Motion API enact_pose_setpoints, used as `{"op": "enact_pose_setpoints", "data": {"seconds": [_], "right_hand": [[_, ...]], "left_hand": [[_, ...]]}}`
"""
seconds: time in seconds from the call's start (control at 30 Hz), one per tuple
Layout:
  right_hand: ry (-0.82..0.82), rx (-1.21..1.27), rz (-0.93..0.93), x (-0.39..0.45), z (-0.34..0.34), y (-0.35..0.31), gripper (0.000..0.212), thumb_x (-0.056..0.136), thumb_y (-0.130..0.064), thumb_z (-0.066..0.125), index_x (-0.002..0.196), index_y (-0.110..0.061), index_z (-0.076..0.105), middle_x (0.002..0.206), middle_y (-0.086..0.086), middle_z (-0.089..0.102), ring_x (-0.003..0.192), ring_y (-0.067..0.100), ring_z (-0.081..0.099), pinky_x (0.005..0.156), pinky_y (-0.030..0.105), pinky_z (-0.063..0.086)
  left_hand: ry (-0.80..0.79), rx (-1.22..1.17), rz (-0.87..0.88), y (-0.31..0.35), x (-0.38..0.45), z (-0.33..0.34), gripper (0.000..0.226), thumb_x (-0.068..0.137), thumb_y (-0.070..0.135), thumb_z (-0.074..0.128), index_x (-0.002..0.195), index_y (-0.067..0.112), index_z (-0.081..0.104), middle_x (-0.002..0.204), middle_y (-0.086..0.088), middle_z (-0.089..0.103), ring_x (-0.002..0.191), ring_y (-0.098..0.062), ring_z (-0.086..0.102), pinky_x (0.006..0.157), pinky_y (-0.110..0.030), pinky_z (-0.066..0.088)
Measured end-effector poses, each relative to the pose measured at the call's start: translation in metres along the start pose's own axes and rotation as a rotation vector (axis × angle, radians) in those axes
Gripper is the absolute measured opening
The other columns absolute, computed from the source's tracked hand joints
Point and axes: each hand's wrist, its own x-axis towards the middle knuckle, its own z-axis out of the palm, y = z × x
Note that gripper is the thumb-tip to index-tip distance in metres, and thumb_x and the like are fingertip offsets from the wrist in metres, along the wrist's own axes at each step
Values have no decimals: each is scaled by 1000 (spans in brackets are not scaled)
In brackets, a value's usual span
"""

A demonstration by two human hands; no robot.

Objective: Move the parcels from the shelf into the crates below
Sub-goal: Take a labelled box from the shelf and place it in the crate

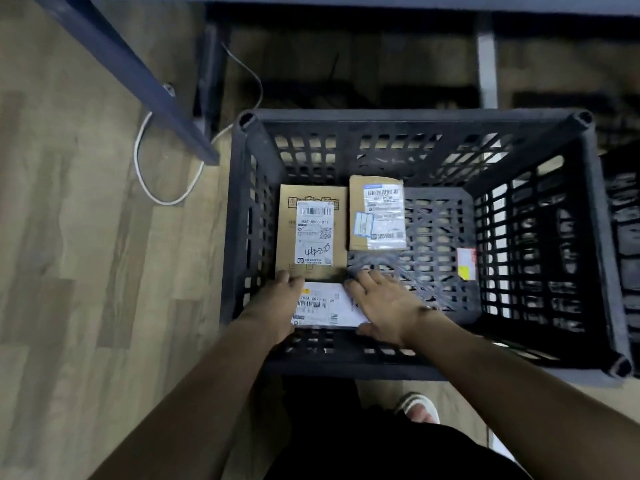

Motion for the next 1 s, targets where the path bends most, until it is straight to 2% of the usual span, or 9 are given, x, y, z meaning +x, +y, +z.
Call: {"op": "enact_pose_setpoints", "data": {"seconds": [0.17,0.27,0.4,0.47,0.57,0.67,0.73,0.83,1.0], "right_hand": [[-43,-17,-28,21,13,0,81,86,-44,61,146,-10,19,148,13,23,134,30,25,109,41,30],[-94,-13,-74,24,15,5,78,90,-41,58,148,-9,17,150,13,20,136,30,25,110,40,31],[-171,-74,-184,26,23,2,70,95,-6,46,152,-15,7,158,8,7,142,29,17,114,40,28],[-184,-134,-238,27,23,3,69,94,0,41,153,-15,8,159,6,2,145,27,10,116,37,23],[-209,-192,-283,27,27,12,63,98,-5,36,153,-18,8,160,1,-6,147,20,-2,118,32,8],[-239,-258,-316,27,37,21,60,101,-12,29,153,-19,-1,157,-1,-21,146,17,-11,119,32,-1],[-242,-250,-310,30,44,24,57,103,-15,25,153,-19,-4,153,-2,-28,146,17,-13,119,32,-2],[-257,-237,-277,33,45,25,56,104,-16,22,153,-18,-4,156,0,-23,146,16,-14,119,32,0],[-327,-301,-248,39,21,23,57,103,-22,30,153,-22,2,159,-2,-16,147,16,-6,119,35,3]], "left_hand": [[-44,217,-42,3,16,18,75,86,7,64,145,5,17,144,-18,26,122,-31,46,93,-37,44],[-83,319,-38,7,25,19,60,91,4,53,143,2,22,143,-21,30,126,-34,41,97,-40,42],[-155,489,20,3,28,23,51,92,4,48,141,2,34,142,-18,35,130,-31,36,106,-38,32],[-147,547,86,1,27,25,51,93,6,46,142,2,33,145,-14,34,133,-29,32,112,-37,25],[-196,566,189,1,24,22,53,97,8,38,148,6,22,156,-9,15,143,-25,15,118,-38,9],[-270,610,217,1,23,16,67,96,15,45,151,12,7,159,-2,-5,146,-21,1,118,-39,-1],[-289,684,226,-1,28,17,69,97,22,45,152,14,3,159,-1,-11,146,-20,-1,118,-40,-5],[-298,707,202,-4,34,20,64,100,27,38,152,16,2,157,1,-17,146,-19,0,116,-40,-6],[-343,671,148,2,34,14,67,98,28,43,152,19,5,158,2,-15,146,-18,2,116,-40,-5]]}}
